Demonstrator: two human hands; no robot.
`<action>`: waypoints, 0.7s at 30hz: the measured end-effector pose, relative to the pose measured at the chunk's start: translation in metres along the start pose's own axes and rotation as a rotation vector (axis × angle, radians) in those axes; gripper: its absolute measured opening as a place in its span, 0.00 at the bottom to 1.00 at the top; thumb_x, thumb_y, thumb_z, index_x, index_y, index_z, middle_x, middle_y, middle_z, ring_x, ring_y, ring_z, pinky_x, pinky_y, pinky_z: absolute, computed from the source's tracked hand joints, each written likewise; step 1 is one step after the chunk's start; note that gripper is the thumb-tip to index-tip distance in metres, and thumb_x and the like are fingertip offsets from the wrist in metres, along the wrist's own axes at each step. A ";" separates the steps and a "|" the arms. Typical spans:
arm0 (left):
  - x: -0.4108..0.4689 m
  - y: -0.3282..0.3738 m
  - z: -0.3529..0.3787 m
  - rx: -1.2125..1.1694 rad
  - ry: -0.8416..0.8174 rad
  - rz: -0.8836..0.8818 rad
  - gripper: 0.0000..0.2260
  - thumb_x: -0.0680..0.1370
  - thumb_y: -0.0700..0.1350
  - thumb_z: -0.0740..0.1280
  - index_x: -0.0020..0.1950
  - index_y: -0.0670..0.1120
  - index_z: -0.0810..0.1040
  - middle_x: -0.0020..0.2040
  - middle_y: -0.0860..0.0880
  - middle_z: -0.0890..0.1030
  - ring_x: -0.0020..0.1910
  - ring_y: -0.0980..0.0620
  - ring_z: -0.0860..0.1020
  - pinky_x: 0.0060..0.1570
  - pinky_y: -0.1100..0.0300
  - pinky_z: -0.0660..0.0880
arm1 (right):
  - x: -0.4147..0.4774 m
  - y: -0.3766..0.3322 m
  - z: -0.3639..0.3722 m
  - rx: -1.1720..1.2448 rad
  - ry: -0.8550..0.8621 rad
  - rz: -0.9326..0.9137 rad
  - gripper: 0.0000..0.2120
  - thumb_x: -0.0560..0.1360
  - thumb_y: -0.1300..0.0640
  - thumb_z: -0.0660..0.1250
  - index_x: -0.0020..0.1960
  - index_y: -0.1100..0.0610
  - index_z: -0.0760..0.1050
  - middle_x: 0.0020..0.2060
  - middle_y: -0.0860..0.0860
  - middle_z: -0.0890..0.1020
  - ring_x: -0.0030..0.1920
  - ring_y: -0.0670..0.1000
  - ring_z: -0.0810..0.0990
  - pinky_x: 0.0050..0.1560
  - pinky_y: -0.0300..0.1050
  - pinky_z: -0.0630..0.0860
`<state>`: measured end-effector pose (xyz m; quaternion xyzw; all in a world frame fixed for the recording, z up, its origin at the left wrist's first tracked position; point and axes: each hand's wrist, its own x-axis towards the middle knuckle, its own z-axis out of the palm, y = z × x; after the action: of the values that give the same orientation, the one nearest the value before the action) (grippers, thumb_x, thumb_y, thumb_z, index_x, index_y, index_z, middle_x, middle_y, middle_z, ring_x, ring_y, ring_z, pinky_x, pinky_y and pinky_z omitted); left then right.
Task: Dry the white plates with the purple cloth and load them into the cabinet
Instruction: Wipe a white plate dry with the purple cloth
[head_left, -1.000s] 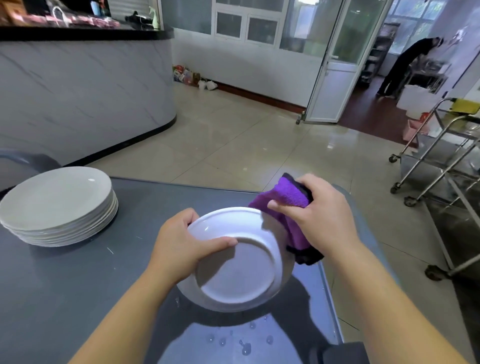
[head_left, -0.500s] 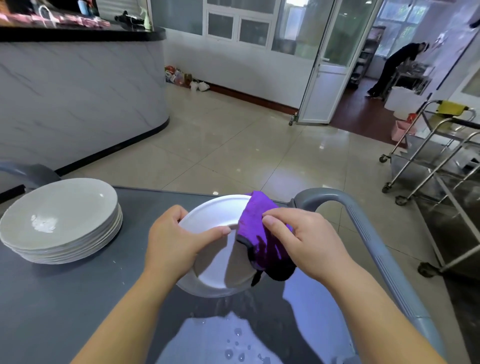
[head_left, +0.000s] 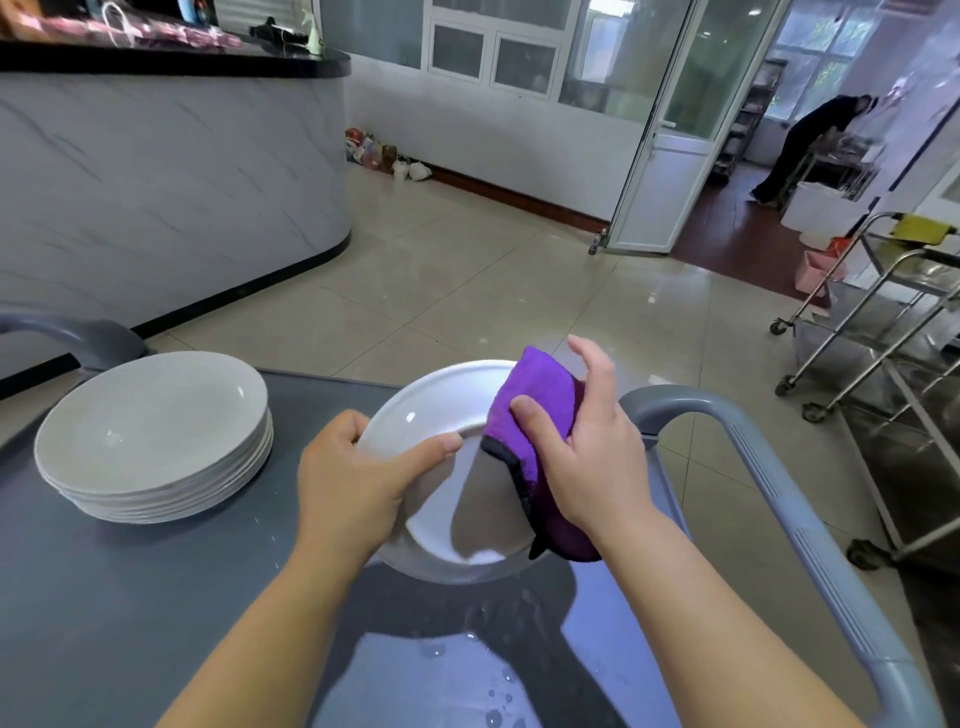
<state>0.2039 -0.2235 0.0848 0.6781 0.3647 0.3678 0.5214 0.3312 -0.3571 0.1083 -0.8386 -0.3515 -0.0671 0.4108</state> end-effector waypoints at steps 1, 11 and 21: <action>0.001 -0.001 -0.002 -0.041 0.019 -0.022 0.31 0.49 0.66 0.73 0.33 0.43 0.68 0.30 0.49 0.71 0.28 0.57 0.68 0.29 0.65 0.65 | 0.000 0.000 0.001 0.037 0.027 0.027 0.30 0.68 0.28 0.52 0.66 0.39 0.60 0.58 0.44 0.77 0.57 0.49 0.74 0.51 0.46 0.68; 0.004 -0.005 -0.019 -0.347 -0.298 -0.247 0.20 0.60 0.49 0.81 0.47 0.45 0.80 0.42 0.45 0.85 0.36 0.48 0.83 0.30 0.58 0.77 | -0.024 -0.001 0.004 0.327 0.186 0.306 0.13 0.70 0.42 0.71 0.45 0.46 0.70 0.40 0.41 0.78 0.40 0.35 0.76 0.38 0.35 0.69; 0.005 0.011 -0.020 -0.310 -0.137 -0.021 0.22 0.52 0.54 0.81 0.41 0.50 0.79 0.37 0.52 0.83 0.36 0.52 0.81 0.34 0.54 0.77 | -0.020 -0.030 -0.008 0.252 0.362 0.251 0.19 0.66 0.30 0.62 0.51 0.39 0.70 0.42 0.35 0.78 0.50 0.47 0.77 0.48 0.43 0.71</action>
<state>0.1901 -0.2130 0.1001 0.6090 0.2745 0.3672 0.6472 0.2984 -0.3612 0.1245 -0.7921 -0.1707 -0.1203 0.5736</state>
